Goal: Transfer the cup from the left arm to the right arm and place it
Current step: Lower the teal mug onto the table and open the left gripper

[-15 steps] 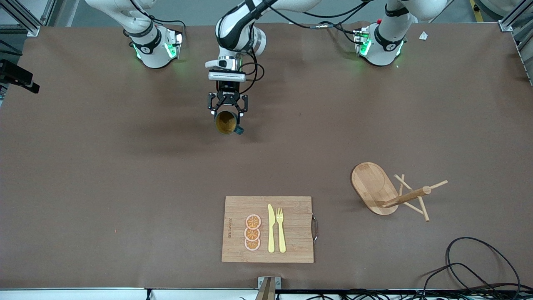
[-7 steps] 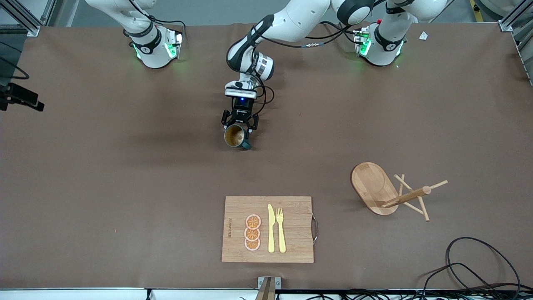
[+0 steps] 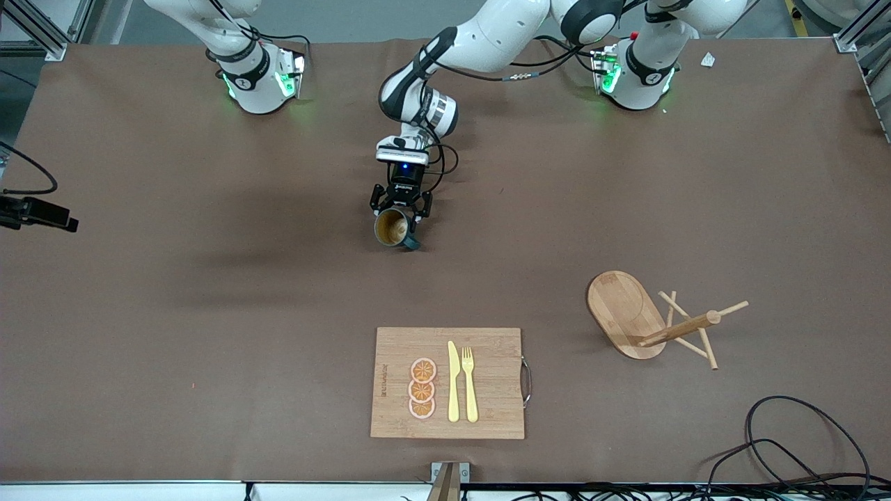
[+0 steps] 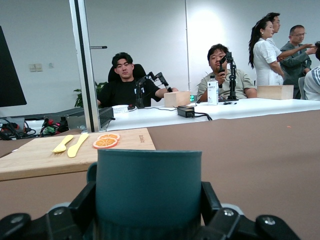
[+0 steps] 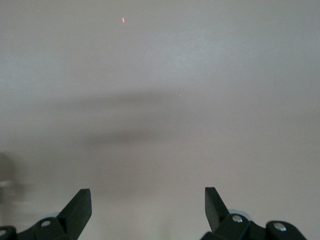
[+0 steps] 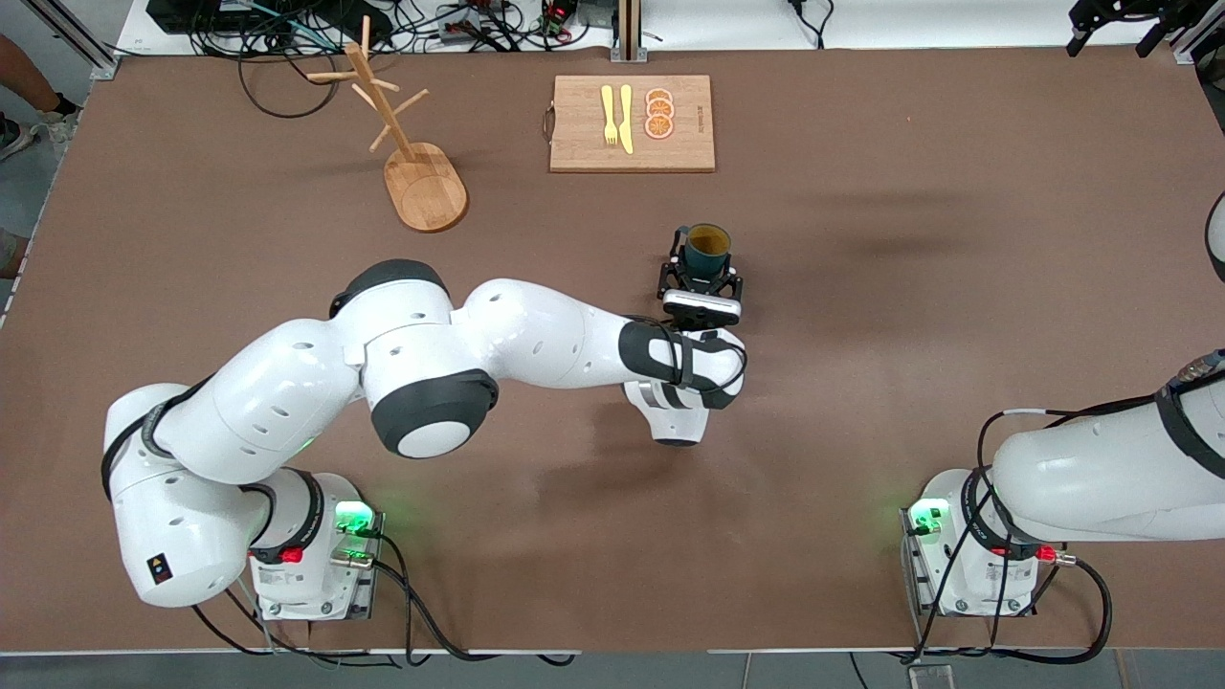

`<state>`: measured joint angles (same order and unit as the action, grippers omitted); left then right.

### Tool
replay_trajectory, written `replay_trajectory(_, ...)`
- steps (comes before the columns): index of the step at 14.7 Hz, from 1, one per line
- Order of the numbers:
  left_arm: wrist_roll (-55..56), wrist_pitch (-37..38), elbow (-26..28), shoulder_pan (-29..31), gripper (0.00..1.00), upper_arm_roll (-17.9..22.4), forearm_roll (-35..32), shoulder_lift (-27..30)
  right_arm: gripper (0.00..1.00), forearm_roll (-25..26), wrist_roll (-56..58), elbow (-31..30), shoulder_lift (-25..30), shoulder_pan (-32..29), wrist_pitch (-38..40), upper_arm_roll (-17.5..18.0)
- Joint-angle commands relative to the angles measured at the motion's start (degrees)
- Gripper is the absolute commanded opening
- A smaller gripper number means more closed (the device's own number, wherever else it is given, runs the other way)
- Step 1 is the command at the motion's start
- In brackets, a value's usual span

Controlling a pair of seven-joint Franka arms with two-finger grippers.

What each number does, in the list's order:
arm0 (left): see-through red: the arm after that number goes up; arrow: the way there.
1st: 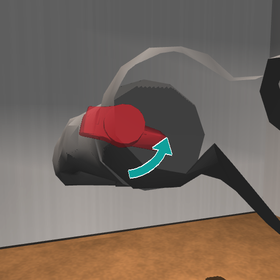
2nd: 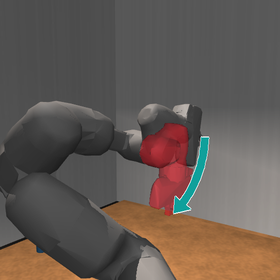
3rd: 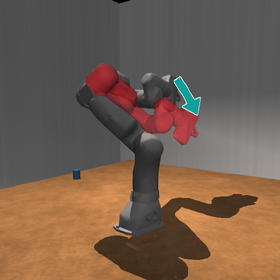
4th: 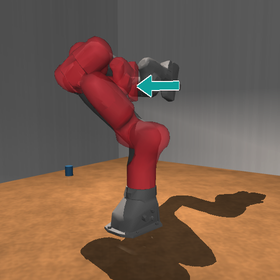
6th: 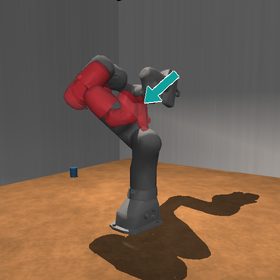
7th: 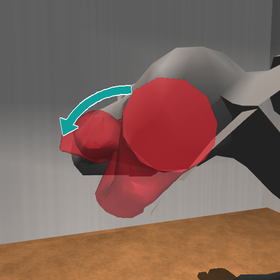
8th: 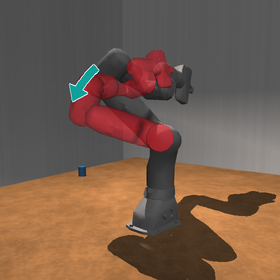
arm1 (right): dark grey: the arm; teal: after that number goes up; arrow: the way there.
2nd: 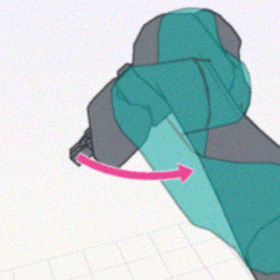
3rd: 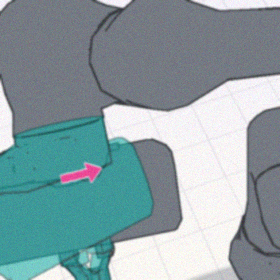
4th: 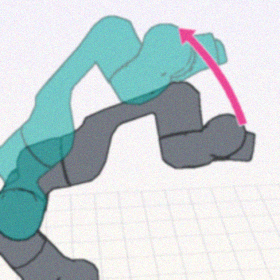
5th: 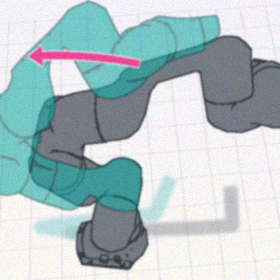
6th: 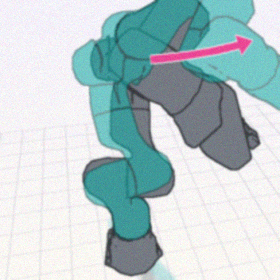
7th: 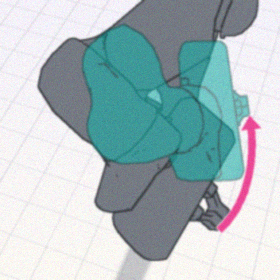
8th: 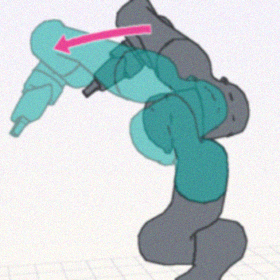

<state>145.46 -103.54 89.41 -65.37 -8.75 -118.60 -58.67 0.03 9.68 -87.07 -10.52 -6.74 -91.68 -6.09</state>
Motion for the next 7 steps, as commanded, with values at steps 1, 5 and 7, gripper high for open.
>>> replay_trajectory(1, -1.6, -2.5, -1.7, 0.4, 1.00, -0.6, 4.3, -1.3, 1.00, 0.7, 0.8, 0.6, -0.2, -0.9, -0.8, 0.7)
replay_trajectory(5, -10.3, -2.6, -4.6, 0.8, 1.00, -4.2, 17.7, 2.0, 1.00, 0.1, -8.9, 0.0, -0.5, -0.2, -1.6, 0.8)
replay_trajectory(7, -16.7, -2.7, -7.4, 1.0, 1.00, -6.0, 26.9, 3.6, 1.00, 0.1, -15.1, -0.2, -0.5, 1.4, -1.1, 1.1)
